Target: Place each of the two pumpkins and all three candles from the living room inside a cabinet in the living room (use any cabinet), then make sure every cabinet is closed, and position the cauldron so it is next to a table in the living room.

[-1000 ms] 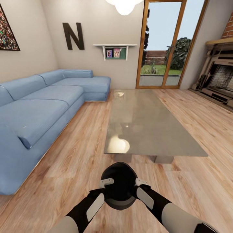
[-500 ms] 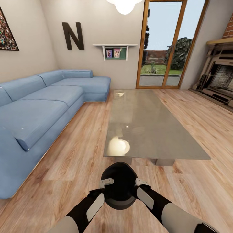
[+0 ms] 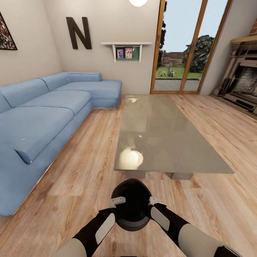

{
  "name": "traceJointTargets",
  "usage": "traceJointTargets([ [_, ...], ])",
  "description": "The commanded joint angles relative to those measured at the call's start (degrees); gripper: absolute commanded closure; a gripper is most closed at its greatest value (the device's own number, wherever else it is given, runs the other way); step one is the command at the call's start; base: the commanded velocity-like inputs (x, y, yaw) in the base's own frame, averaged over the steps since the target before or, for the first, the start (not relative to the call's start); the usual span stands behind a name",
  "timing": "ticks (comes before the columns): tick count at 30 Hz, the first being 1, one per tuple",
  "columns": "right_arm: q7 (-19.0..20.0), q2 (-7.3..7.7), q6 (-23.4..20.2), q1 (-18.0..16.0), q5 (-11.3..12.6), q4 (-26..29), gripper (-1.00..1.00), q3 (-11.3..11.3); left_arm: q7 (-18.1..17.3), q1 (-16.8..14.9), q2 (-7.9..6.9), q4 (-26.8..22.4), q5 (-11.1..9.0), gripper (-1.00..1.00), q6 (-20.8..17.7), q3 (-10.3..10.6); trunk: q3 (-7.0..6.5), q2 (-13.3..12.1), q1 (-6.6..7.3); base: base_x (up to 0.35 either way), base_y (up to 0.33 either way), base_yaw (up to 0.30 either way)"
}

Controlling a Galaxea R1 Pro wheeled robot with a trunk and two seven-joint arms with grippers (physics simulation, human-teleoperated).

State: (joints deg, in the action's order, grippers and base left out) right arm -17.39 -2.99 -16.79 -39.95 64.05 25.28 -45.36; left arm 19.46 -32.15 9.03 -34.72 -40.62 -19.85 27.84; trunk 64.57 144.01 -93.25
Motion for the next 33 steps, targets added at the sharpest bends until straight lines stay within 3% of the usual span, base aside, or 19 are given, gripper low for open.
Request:
traceJointTargets([
  [1, -0.9, 0.53, 0.0, 0.0, 2.3, 0.1, 1.0, -1.1, 0.5, -0.1, -0.85, -0.7, -0.2, 1.0, 0.1, 0.3, 0.05, 0.0, 0.02, 0.0, 0.0, 0.0],
  [28, -0.9, 0.53, 0.0, 0.0, 2.3, 0.1, 1.0, -1.1, 0.5, -0.1, -0.85, -0.7, -0.2, 1.0, 0.1, 0.3, 0.05, 0.0, 0.02, 0.034, 0.0, 0.0],
  [33, -0.9, 0.53, 0.0, 0.0, 2.3, 0.1, 1.0, -1.1, 0.5, -0.1, -0.85, -0.7, -0.2, 1.0, 0.1, 0.3, 0.72, 0.1, -0.06, 0.0, 0.0, 0.0],
])
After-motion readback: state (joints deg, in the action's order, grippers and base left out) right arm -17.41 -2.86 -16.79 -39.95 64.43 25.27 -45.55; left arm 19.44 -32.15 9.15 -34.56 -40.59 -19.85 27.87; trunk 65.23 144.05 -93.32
